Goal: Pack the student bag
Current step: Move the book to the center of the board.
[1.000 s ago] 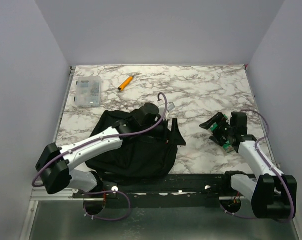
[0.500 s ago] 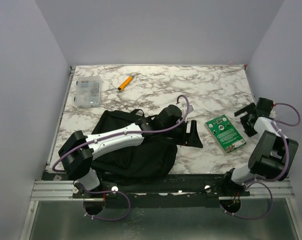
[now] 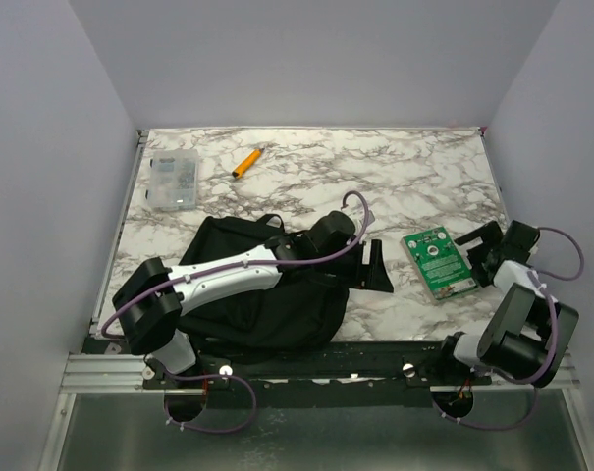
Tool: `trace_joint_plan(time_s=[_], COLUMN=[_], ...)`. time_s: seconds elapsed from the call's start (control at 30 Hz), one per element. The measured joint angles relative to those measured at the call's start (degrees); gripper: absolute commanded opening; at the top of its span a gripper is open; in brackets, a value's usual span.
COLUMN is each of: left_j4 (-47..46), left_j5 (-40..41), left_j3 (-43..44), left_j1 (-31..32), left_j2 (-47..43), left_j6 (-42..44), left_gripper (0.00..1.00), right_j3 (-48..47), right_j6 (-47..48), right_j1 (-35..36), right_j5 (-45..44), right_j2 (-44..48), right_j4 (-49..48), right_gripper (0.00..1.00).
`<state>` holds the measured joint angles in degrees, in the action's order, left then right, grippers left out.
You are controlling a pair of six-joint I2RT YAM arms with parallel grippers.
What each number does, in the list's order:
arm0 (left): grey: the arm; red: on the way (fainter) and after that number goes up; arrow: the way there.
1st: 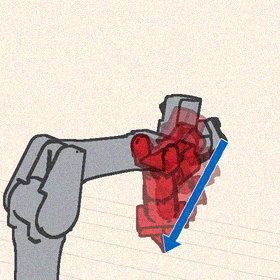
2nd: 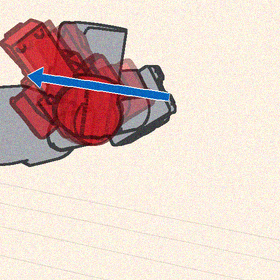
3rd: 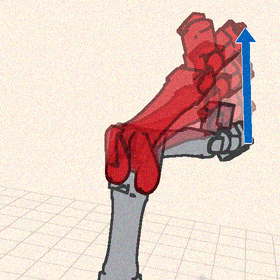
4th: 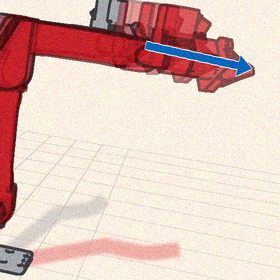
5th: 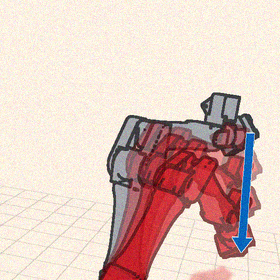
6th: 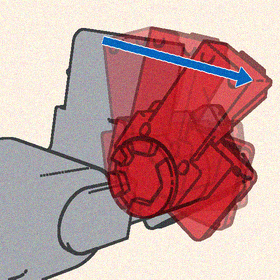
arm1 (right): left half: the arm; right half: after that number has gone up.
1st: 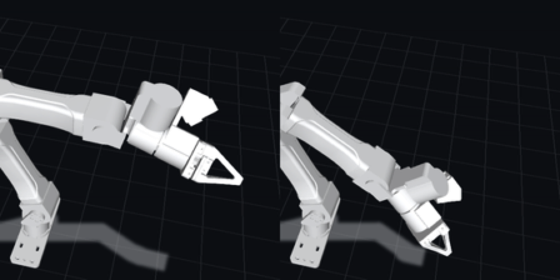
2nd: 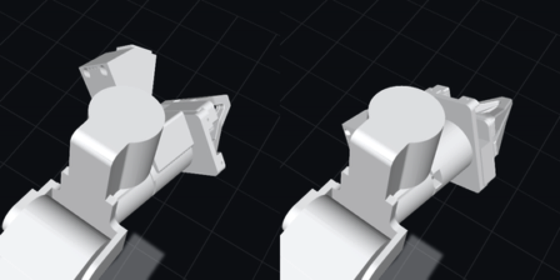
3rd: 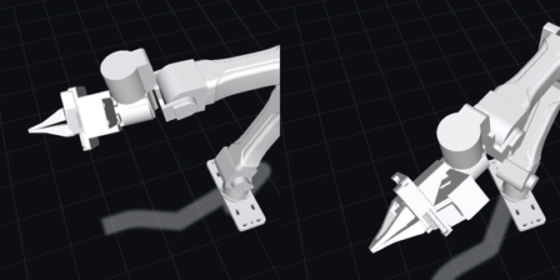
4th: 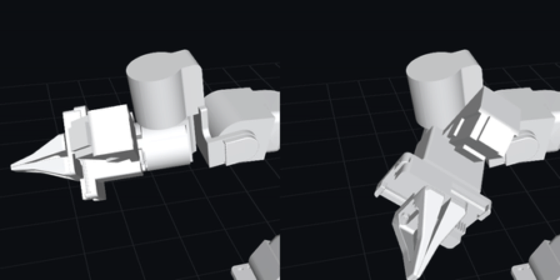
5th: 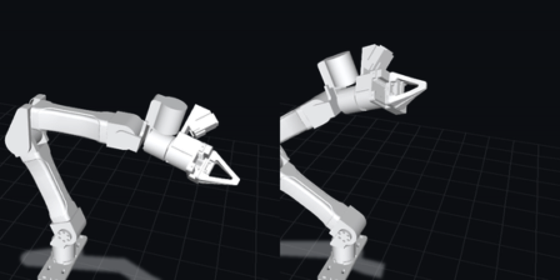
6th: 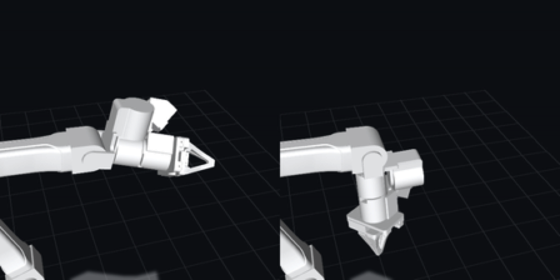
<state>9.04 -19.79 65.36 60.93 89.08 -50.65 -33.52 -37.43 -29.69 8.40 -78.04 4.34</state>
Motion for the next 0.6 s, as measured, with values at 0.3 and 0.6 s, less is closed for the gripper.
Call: trace_joint_plan(time_s=[0.3, 0.6], left_j4=[-1.92, -3.02], left_j5=[-0.07, 0.15], left_j3=[4.57, 4.24], left_j1=[-2.43, -4.61], left_j2=[7.85, 8.33], left_j6=[-5.29, -6.99], left_gripper=[0.74, 0.72], right_j3=[11.72, 14.12], right_j6=[-6.62, -13.05], right_j1=[6.38, 18.69], right_j5=[12.37, 15.78], right_j2=[18.23, 27.17], right_j4=[7.78, 14.51], right_gripper=[1.00, 1.00])
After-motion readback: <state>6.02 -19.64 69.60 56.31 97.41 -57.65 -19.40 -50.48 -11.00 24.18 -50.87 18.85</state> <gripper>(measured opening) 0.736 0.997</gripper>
